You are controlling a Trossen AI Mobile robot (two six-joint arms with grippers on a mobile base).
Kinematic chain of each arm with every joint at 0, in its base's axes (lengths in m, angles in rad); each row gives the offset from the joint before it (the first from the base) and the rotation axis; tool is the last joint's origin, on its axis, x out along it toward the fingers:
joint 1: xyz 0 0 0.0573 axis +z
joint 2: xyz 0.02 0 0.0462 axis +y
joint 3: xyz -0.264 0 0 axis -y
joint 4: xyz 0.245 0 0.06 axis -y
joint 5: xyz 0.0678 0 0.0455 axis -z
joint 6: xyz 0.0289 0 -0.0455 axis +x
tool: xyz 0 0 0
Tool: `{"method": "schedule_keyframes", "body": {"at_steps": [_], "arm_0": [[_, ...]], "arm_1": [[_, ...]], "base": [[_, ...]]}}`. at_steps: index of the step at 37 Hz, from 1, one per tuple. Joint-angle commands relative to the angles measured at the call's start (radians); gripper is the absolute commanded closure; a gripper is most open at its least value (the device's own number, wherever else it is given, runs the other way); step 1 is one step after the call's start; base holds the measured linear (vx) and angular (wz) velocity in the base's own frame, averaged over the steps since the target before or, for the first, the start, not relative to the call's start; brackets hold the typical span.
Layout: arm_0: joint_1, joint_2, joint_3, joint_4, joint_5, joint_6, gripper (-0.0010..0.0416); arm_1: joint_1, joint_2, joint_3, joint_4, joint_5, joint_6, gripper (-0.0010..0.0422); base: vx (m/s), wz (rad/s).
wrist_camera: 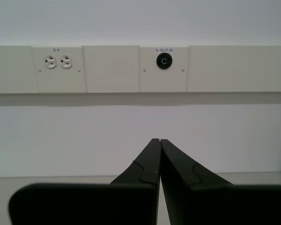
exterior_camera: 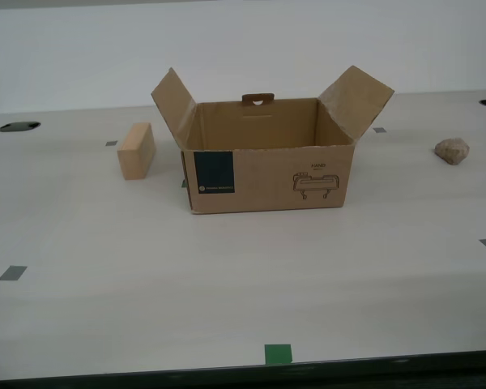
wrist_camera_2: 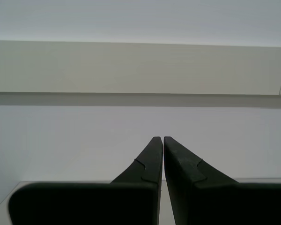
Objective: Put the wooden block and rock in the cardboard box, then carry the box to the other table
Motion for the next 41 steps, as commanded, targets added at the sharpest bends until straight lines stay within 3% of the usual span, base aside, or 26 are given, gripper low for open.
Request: {"method": "schedule_keyframes", "body": {"at_steps": [1, 41], "arm_0": [[0.0, 0.0, 0.001, 0.004, 0.0, 0.001, 0.0405], [0.0, 0.0, 0.001, 0.004, 0.0, 0.001, 0.0406]], "arm_1": [[0.0, 0.0, 0.001, 0.006, 0.002, 0.002, 0.0412], [0.0, 0.0, 0.001, 0.006, 0.002, 0.002, 0.0412]], "base": [[0.0, 0.0], [0.0, 0.0]]}}
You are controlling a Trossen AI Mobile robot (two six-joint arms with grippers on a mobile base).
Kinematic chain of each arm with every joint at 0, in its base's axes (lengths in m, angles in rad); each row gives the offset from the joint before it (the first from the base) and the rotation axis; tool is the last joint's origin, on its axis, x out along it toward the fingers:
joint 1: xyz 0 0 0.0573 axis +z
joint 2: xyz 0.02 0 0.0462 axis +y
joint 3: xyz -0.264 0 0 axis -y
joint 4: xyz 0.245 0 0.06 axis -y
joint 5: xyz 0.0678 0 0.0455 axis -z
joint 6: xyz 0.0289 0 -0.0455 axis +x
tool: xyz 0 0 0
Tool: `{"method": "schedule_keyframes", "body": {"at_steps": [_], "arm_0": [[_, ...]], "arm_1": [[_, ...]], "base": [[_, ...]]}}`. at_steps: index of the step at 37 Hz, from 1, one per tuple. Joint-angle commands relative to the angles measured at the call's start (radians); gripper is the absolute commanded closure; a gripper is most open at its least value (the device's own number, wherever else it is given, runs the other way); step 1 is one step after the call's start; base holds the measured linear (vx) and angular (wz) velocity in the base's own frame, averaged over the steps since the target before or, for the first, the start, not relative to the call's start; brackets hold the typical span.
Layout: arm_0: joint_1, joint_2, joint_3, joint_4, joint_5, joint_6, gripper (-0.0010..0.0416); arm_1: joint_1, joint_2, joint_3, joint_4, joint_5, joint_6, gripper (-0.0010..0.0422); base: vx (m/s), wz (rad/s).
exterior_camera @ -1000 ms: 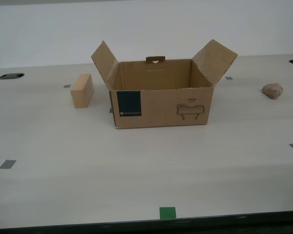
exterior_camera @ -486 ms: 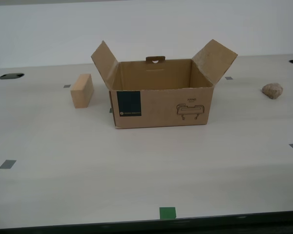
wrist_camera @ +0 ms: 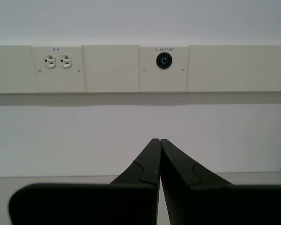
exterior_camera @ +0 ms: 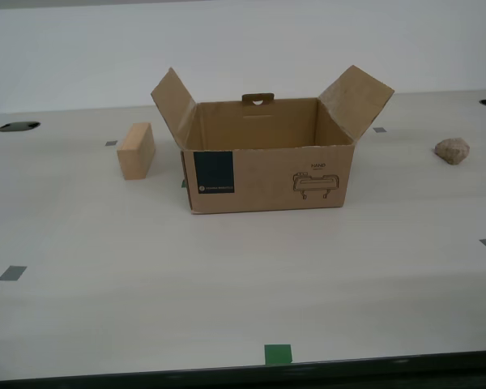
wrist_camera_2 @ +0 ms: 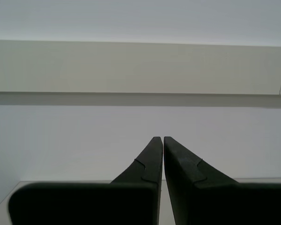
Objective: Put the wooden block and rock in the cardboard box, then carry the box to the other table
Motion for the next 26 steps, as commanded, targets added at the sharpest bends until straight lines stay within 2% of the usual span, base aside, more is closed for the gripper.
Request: {"method": "schedule_keyframes", "body": {"at_steps": [1, 26], "arm_0": [[0.001, 0.0, 0.001, 0.004, 0.0, 0.001, 0.0405], [0.001, 0.0, 0.001, 0.004, 0.0, 0.002, 0.0405]], "arm_1": [[0.0, 0.0, 0.001, 0.006, 0.002, 0.002, 0.0412], [0.0, 0.0, 0.001, 0.006, 0.002, 0.001, 0.0412]], "base": [[0.0, 0.0], [0.0, 0.0]]}}
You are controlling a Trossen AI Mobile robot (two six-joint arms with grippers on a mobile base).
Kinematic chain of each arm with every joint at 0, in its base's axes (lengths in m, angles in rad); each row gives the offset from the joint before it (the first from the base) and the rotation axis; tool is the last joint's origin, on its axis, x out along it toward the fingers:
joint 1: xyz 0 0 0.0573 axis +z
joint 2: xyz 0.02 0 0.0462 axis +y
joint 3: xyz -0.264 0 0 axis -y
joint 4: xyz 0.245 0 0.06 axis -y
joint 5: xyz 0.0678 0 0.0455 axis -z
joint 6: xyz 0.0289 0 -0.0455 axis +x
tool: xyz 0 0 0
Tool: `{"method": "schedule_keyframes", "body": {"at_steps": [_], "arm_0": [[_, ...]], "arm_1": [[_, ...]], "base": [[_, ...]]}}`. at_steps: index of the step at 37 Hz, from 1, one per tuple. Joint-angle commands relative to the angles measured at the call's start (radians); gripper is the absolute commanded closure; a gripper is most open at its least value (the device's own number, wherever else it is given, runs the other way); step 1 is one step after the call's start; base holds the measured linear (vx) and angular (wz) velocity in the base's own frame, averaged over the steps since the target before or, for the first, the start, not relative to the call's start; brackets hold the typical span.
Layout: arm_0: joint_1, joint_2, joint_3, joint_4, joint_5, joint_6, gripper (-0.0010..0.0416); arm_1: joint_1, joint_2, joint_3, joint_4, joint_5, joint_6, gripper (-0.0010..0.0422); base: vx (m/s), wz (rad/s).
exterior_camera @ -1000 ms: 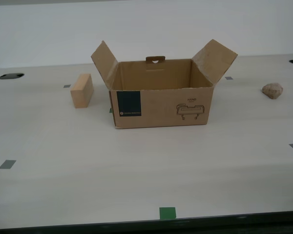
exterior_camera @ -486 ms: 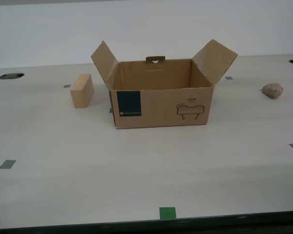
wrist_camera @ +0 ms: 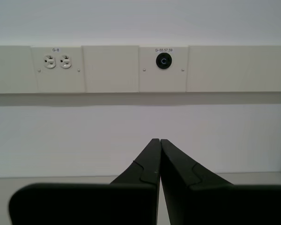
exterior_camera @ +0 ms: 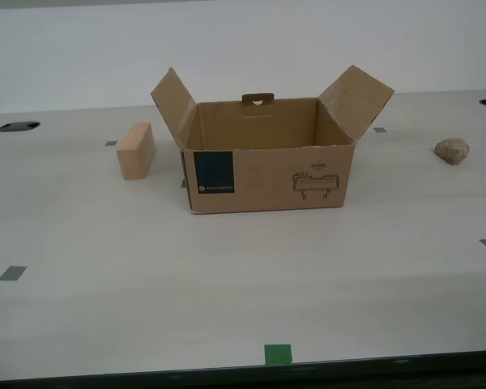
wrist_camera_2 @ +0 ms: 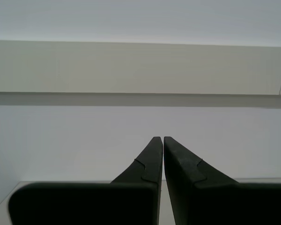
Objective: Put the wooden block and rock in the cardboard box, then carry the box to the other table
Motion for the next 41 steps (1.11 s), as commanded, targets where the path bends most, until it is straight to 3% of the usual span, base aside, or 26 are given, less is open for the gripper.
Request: {"method": "schedule_keyframes", "body": {"at_steps": [1, 24, 29, 35, 41], "arm_0": [[0.001, 0.0, 0.001, 0.004, 0.0, 0.002, 0.0406], [0.001, 0.0, 0.001, -0.039, 0.0, 0.0, 0.0407], [0.001, 0.0, 0.001, -0.053, 0.0, 0.0, 0.0407], [0.001, -0.014, 0.003, -0.078, 0.0, -0.001, 0.0407], [0.001, -0.017, 0.063, -0.235, 0.0, -0.02, 0.0407]], "arm_1": [[0.0, 0.0, 0.001, 0.006, 0.002, 0.001, 0.0412], [-0.001, 0.0, 0.001, -0.011, 0.014, -0.008, 0.0412], [-0.001, 0.0, 0.003, -0.023, 0.014, -0.033, 0.0413], [-0.001, 0.0, 0.043, -0.151, 0.014, -0.031, 0.0413], [-0.002, 0.0, 0.089, -0.254, 0.014, -0.031, 0.0413]], "base": [[0.0, 0.0], [0.0, 0.0], [0.0, 0.0], [0.0, 0.0], [0.0, 0.0]]}}
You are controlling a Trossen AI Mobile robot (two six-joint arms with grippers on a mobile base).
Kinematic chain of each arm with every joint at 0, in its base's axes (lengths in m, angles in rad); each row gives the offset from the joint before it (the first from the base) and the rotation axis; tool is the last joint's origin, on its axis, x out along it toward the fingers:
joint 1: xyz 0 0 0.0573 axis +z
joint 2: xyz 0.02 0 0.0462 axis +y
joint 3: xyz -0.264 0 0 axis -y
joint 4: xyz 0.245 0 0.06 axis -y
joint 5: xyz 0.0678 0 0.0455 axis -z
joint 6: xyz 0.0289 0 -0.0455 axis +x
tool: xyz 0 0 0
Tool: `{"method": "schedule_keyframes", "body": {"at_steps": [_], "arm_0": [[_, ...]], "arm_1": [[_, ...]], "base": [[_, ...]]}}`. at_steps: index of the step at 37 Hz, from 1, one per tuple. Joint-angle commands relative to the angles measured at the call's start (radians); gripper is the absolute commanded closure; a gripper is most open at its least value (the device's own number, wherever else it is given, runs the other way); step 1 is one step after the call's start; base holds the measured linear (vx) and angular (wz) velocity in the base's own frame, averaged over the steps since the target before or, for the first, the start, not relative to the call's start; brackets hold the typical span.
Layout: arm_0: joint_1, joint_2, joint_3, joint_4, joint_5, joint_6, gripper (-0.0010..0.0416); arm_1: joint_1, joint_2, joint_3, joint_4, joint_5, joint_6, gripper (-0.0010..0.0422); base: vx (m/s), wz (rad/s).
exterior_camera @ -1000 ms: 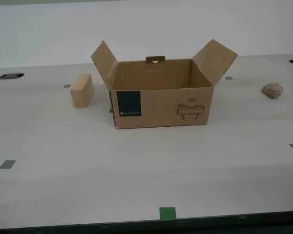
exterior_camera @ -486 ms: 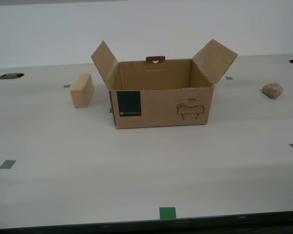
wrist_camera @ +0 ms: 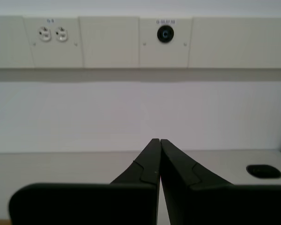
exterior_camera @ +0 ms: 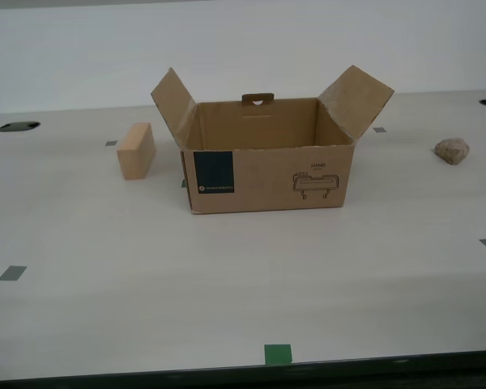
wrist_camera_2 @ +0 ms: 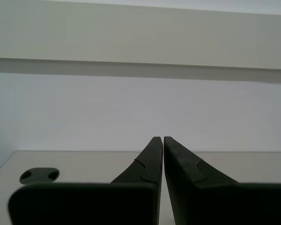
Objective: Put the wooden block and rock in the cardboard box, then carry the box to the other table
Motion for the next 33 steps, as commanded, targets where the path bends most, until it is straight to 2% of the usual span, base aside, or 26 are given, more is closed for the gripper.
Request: {"method": "schedule_keyframes", "body": {"at_steps": [1, 5, 9, 12, 23, 33], "arm_0": [[0.001, -0.001, 0.039, -0.089, 0.0, -0.018, 0.0407], [0.001, -0.005, 0.074, -0.156, 0.0, -0.019, 0.0407], [0.001, -0.005, 0.136, -0.312, 0.0, -0.018, 0.0407], [0.001, -0.005, 0.193, -0.46, 0.0, -0.018, 0.0407], [0.001, -0.005, 0.409, -0.873, 0.0, -0.001, 0.0407], [0.001, -0.005, 0.591, -1.156, 0.0, 0.007, 0.0407]], "arm_1": [[0.0, 0.0, 0.03, -0.059, 0.005, 0.0, 0.0413], [-0.001, 0.0, 0.058, -0.123, 0.022, -0.003, 0.0413], [-0.001, 0.0, 0.091, -0.198, 0.054, -0.015, 0.0413], [-0.001, 0.0, 0.132, -0.298, 0.055, -0.019, 0.0413], [-0.002, 0.001, 0.302, -0.669, 0.055, -0.019, 0.0413], [-0.002, 0.005, 0.429, -0.911, 0.055, -0.037, 0.0413]], "base": [[0.0, 0.0], [0.0, 0.0], [0.0, 0.0], [0.0, 0.0], [0.0, 0.0], [0.0, 0.0]]}}
